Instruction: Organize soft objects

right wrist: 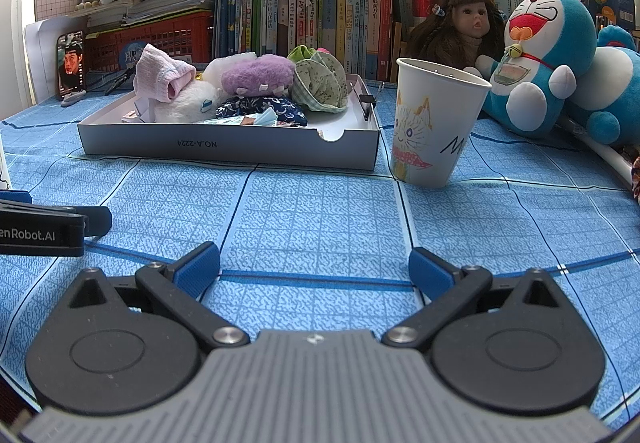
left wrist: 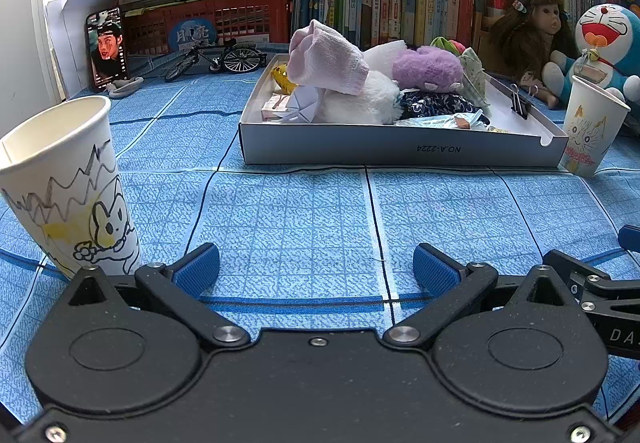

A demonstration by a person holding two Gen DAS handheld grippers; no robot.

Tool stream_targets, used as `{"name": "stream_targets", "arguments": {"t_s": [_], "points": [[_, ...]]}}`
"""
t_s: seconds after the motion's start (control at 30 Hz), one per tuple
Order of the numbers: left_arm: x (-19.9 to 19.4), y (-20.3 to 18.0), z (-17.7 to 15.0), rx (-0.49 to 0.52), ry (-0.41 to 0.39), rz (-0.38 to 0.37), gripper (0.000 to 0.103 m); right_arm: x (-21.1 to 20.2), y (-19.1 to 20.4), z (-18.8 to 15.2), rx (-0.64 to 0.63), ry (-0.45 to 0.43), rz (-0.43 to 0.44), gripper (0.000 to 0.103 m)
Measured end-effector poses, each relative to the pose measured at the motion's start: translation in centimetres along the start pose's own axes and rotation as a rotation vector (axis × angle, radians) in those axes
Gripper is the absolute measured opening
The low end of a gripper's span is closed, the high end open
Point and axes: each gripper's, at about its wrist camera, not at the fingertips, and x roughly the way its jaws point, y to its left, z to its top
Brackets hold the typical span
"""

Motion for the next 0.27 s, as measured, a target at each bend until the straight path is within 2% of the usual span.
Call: {"name": "stream_targets", "arguments": {"t_s": [0.27], "points": [[-0.04,0.06,0.07,0.002,-0.004,0.001,0.103,-0.01,-0.01,0.00,0.000,0.000,0.000,0.103]]}}
